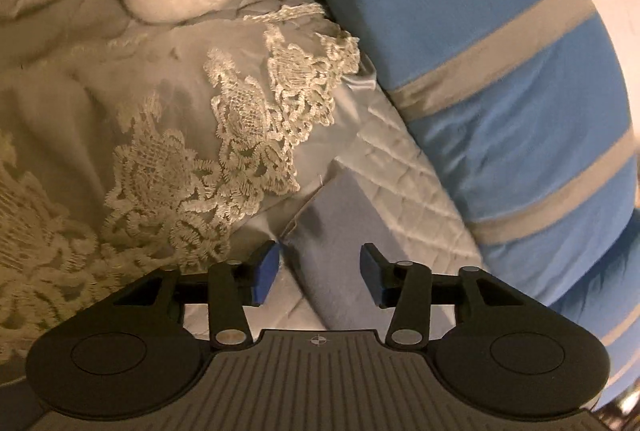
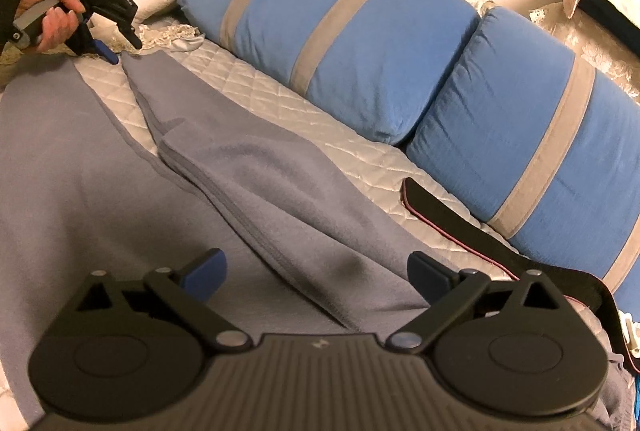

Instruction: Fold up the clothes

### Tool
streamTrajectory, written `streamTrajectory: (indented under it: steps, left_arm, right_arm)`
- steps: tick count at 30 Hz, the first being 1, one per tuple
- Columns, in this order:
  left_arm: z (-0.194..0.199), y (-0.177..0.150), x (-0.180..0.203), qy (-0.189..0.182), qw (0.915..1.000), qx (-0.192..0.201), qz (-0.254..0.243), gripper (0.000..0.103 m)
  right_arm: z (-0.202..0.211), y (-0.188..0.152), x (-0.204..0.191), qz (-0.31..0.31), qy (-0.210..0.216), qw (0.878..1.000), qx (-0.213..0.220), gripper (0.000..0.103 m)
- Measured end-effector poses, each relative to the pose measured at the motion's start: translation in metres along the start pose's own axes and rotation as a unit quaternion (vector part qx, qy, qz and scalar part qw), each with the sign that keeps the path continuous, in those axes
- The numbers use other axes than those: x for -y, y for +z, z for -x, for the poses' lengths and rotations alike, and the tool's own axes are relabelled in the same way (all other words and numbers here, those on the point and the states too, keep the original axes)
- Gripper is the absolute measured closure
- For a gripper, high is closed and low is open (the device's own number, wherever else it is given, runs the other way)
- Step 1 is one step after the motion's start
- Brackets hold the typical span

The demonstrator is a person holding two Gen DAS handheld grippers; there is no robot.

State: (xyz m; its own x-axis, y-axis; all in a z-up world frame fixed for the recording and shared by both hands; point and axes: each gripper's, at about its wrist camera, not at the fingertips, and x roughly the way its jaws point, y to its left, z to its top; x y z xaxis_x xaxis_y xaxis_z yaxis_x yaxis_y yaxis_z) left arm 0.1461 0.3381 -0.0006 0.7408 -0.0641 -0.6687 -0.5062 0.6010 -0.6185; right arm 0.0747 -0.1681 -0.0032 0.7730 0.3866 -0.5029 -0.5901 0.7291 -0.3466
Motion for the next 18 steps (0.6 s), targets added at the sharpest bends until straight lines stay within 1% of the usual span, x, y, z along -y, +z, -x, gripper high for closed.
streamTrajectory:
  steps: [1, 2, 4, 5, 6, 9, 14, 18]
  left_arm:
    - [-0.003, 0.001, -0.002, -0.002, 1.0, 0.0, 0.009, 0.073]
    - [-0.004, 0.001, -0.002, 0.002, 0.9999, 0.001, 0.014, 0.084]
    - [-0.007, 0.001, -0.002, 0.009, 0.9998, 0.001, 0.019, 0.1]
    - [-0.009, 0.001, -0.002, 0.013, 0.9997, 0.0, 0.021, 0.1]
    - [-0.006, 0.0, 0.001, 0.019, 0.9997, 0.008, 0.014, 0.1]
    - [0.006, 0.0, 0.012, 0.036, 0.9984, 0.039, -0.02, 0.1]
    - [0.021, 0.003, 0.011, 0.069, 0.9944, 0.07, -0.038, 0.1]
    - [0.022, 0.001, 0.01, 0.093, 0.9917, 0.063, -0.062, 0.1]
  right_arm:
    - [0.0, 0.0, 0.0, -0.001, 0.001, 1.0, 0.0, 0.002]
    - [-0.001, 0.0, 0.0, -0.001, 0.001, 1.0, 0.0, 0.002]
    - [-0.002, -0.002, 0.0, -0.002, 0.002, 1.0, -0.002, 0.002]
    - [-0.002, -0.002, 0.0, -0.002, 0.001, 1.0, -0.003, 0.002]
    - [-0.002, -0.003, 0.0, -0.001, -0.001, 1.0, -0.004, 0.002]
    - [-0.003, -0.004, 0.001, -0.002, -0.004, 1.0, -0.005, 0.002]
    - [-0.002, -0.004, 0.001, -0.005, -0.003, 1.0, -0.003, 0.002]
    - [-0.001, -0.004, 0.0, -0.004, -0.003, 1.0, 0.0, 0.002]
